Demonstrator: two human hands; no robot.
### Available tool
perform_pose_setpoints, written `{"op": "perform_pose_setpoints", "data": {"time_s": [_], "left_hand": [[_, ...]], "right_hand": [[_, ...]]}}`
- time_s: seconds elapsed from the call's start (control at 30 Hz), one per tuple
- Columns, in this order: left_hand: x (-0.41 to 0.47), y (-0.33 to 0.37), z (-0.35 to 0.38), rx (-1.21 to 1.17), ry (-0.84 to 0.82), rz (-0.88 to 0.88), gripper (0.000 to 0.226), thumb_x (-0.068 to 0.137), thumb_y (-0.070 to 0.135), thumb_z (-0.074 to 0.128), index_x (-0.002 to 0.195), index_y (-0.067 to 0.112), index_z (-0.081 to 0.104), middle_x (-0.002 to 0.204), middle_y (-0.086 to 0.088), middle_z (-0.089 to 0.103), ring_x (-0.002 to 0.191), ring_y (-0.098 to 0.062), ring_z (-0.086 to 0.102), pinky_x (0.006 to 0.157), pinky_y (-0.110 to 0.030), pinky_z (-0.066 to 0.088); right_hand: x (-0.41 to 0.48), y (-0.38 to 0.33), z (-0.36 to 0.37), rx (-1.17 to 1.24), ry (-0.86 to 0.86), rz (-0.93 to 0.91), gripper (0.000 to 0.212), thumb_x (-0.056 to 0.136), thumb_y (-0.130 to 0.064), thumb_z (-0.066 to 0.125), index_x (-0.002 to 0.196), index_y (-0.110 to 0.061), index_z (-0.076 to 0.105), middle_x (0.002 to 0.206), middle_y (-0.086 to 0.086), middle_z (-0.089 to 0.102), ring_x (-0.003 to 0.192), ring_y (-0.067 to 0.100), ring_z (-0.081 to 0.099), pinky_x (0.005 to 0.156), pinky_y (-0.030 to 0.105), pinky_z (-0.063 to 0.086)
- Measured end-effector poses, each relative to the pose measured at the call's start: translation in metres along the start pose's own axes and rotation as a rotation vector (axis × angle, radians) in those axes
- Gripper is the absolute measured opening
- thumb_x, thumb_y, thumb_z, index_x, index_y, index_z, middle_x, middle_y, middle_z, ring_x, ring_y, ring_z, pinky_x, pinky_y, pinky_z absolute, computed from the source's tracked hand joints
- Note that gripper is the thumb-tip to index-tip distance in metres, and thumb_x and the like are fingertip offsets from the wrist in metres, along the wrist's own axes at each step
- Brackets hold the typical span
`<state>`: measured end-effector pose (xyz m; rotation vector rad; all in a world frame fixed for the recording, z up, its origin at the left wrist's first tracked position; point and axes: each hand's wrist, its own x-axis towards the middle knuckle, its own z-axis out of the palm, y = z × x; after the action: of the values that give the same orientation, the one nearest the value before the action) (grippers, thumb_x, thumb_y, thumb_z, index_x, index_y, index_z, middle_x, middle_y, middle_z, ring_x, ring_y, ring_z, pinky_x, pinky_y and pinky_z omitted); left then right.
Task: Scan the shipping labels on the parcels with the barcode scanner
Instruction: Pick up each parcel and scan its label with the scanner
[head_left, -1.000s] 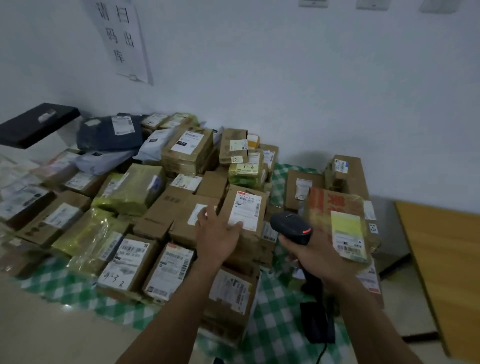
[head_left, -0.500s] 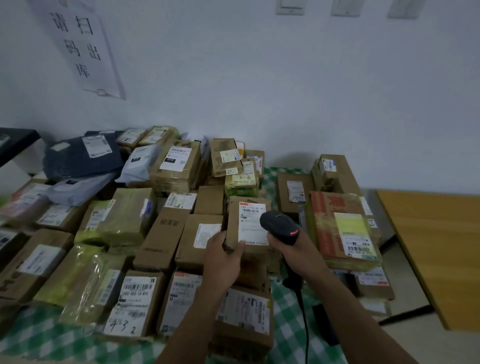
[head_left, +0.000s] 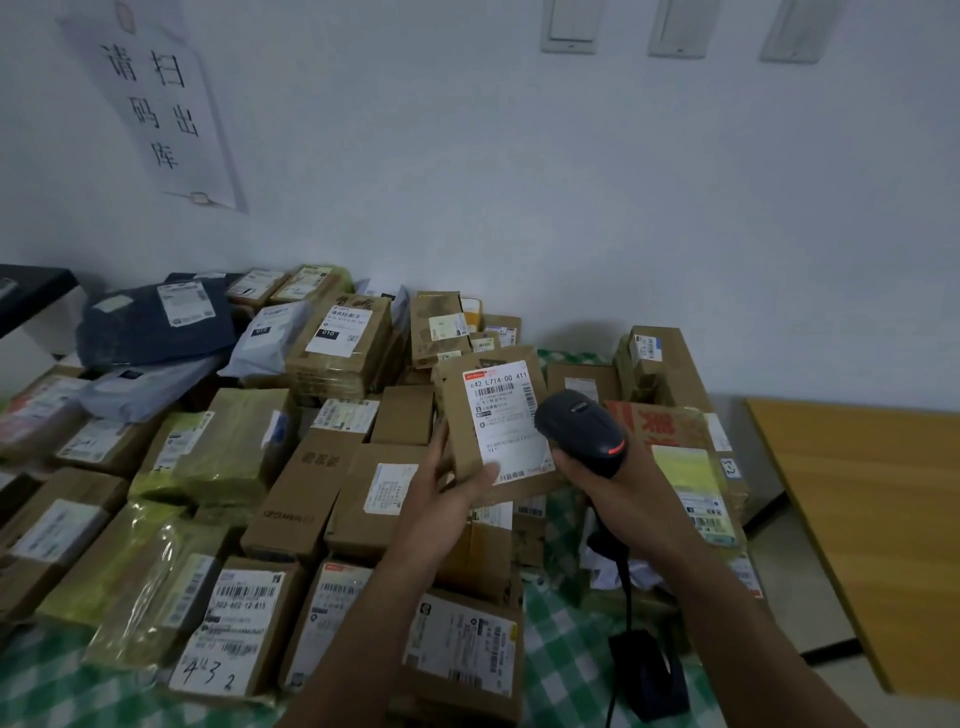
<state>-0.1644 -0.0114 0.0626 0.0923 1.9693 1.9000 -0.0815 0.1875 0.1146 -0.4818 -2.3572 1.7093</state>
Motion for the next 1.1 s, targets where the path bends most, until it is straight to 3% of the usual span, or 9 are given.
{"op": "perform_pose_setpoints", "data": {"time_s": [0.1, 0.2, 0.27, 0.33, 0.4, 0.53, 0.8, 0.97, 1.1], "left_hand": [[0.009, 0.009, 0.006, -0.015, 0.0, 0.046, 0.082, 0.092, 0.02, 0.078, 0.152, 0.057, 0.035, 0.124, 0.023, 0.069, 0.117, -0.003, 0.065, 0.107, -0.042, 0.052], [0.022, 0.019, 0.012, 0.004, 0.014, 0.125, 0.095, 0.089, 0.011, 0.08, 0.152, 0.06, 0.029, 0.137, 0.019, 0.063, 0.126, -0.006, 0.061, 0.107, -0.046, 0.053], [0.033, 0.026, 0.018, 0.038, 0.054, 0.174, 0.102, 0.086, 0.011, 0.082, 0.149, 0.068, 0.025, 0.146, 0.018, 0.056, 0.133, -0.009, 0.056, 0.108, -0.049, 0.052], [0.044, 0.033, 0.024, 0.096, 0.079, 0.202, 0.112, 0.084, 0.014, 0.085, 0.15, 0.07, 0.014, 0.153, 0.011, 0.046, 0.139, -0.016, 0.05, 0.108, -0.053, 0.051], [0.055, 0.04, 0.027, 0.151, 0.075, 0.218, 0.118, 0.083, 0.017, 0.086, 0.153, 0.066, 0.005, 0.157, 0.002, 0.035, 0.138, -0.018, 0.049, 0.11, -0.053, 0.048], [0.068, 0.054, 0.037, 0.259, 0.082, 0.213, 0.116, 0.088, 0.019, 0.082, 0.161, 0.049, -0.003, 0.158, -0.006, 0.024, 0.136, -0.02, 0.045, 0.103, -0.03, 0.044], [0.081, 0.059, 0.048, 0.341, 0.115, 0.168, 0.117, 0.088, 0.022, 0.082, 0.161, 0.049, -0.006, 0.153, -0.013, 0.023, 0.142, -0.033, 0.039, 0.115, -0.045, 0.039], [0.085, 0.056, 0.052, 0.345, 0.122, 0.183, 0.116, 0.09, 0.018, 0.08, 0.162, 0.047, -0.006, 0.154, -0.013, 0.023, 0.136, -0.022, 0.041, 0.115, -0.041, 0.039], [0.084, 0.056, 0.057, 0.319, 0.107, 0.182, 0.116, 0.09, 0.012, 0.079, 0.162, 0.043, -0.006, 0.151, -0.014, 0.024, 0.141, -0.029, 0.038, 0.116, -0.039, 0.036]], "right_hand": [[0.007, -0.014, -0.009, -0.056, -0.015, -0.036, 0.034, 0.093, -0.036, 0.076, 0.12, -0.048, 0.058, 0.105, -0.019, 0.071, 0.095, -0.002, 0.067, 0.081, 0.025, 0.055], [0.014, -0.032, -0.02, -0.059, -0.006, -0.09, 0.029, 0.095, -0.026, 0.074, 0.113, -0.042, 0.058, 0.089, -0.016, 0.069, 0.073, -0.013, 0.064, 0.061, 0.008, 0.049], [0.018, -0.044, -0.027, -0.085, -0.005, -0.115, 0.028, 0.096, -0.026, 0.073, 0.108, -0.046, 0.056, 0.083, -0.017, 0.071, 0.07, -0.014, 0.064, 0.061, 0.007, 0.047], [0.023, -0.052, -0.034, -0.122, -0.024, -0.116, 0.027, 0.096, -0.029, 0.072, 0.102, -0.05, 0.058, 0.08, -0.021, 0.072, 0.068, -0.005, 0.067, 0.067, 0.02, 0.054], [0.028, -0.058, -0.039, -0.174, -0.017, -0.087, 0.021, 0.094, -0.033, 0.074, 0.107, -0.044, 0.062, 0.081, -0.009, 0.075, 0.067, 0.01, 0.071, 0.071, 0.04, 0.062], [0.034, -0.063, -0.049, -0.231, -0.038, -0.089, 0.009, 0.095, -0.024, 0.073, 0.099, -0.029, 0.068, 0.081, 0.008, 0.075, 0.075, 0.026, 0.073, 0.077, 0.05, 0.063], [0.033, -0.066, -0.049, -0.16, -0.087, -0.048, 0.017, 0.098, -0.019, 0.07, 0.105, -0.033, 0.063, 0.081, 0.007, 0.074, 0.061, 0.009, 0.064, 0.063, 0.026, 0.057], [0.036, -0.063, -0.056, -0.153, -0.104, -0.052, 0.025, 0.099, -0.021, 0.07, 0.112, -0.039, 0.059, 0.08, 0.008, 0.075, 0.063, 0.011, 0.066, 0.066, 0.028, 0.058], [0.037, -0.062, -0.062, -0.126, -0.119, -0.058, 0.024, 0.1, -0.019, 0.068, 0.112, -0.038, 0.061, 0.081, 0.012, 0.074, 0.059, 0.011, 0.064, 0.062, 0.027, 0.056]]}}
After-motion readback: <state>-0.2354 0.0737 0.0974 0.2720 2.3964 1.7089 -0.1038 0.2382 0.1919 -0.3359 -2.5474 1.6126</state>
